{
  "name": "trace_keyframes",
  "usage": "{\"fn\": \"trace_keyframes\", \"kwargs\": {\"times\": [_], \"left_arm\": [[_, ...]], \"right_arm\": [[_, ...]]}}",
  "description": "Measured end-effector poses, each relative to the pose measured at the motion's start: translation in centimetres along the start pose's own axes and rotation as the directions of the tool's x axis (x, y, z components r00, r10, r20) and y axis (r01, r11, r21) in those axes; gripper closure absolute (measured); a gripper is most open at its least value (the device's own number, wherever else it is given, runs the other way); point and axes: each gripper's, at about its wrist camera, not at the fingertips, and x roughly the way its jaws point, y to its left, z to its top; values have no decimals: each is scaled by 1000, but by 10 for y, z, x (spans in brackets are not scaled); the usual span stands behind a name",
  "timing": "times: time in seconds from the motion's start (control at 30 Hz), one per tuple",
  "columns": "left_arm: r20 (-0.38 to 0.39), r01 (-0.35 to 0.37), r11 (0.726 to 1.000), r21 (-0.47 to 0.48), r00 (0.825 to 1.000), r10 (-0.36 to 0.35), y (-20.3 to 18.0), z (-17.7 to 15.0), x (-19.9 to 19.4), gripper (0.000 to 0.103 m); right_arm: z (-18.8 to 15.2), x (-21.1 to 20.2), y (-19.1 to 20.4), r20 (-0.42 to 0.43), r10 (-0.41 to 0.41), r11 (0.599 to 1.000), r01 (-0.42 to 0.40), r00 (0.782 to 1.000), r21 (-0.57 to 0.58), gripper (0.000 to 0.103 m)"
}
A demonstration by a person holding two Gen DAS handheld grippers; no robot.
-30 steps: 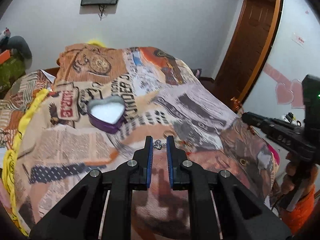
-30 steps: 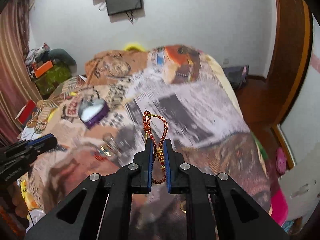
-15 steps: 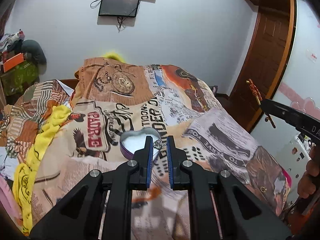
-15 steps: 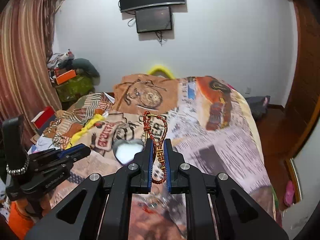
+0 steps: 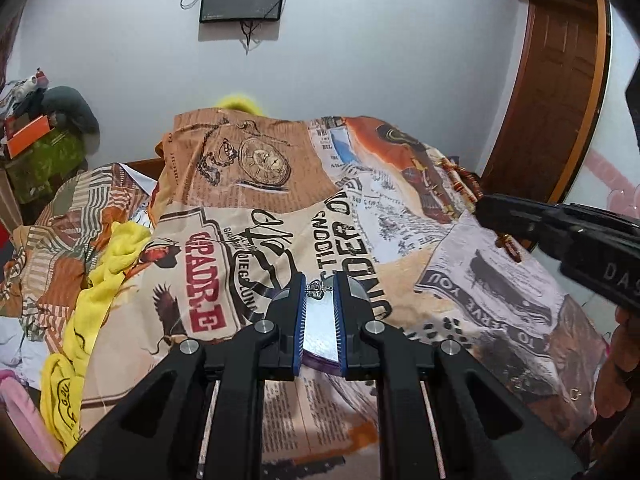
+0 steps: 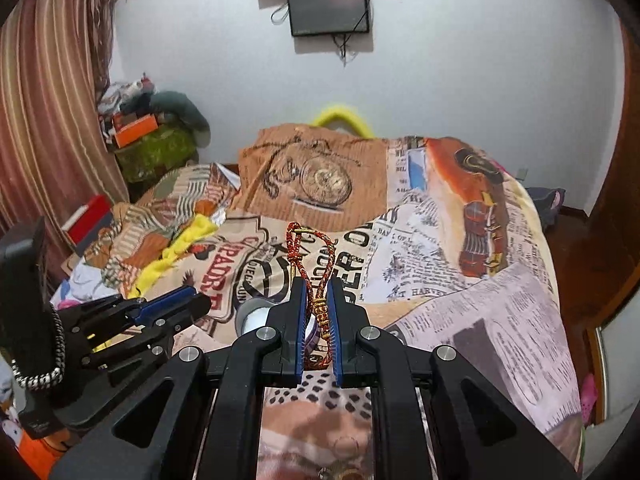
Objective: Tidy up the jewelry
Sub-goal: 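Carry the bracelet in right tool and charm in left tool to the heart tin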
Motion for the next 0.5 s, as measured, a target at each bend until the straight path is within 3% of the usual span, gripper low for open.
{"fn": "trace_keyframes", "kwargs": {"times": [0.2, 0.5], "left_arm": [[-53, 36, 998, -53, 998, -38, 14, 5, 29, 91], [-134, 46, 997, -55, 990, -54, 24, -1, 67, 91]], "right_arm": [[3, 34, -3, -100, 44, 999, -44, 994, 0, 94], [-5, 88, 8, -267, 97, 994, -108, 959, -28, 94]]}}
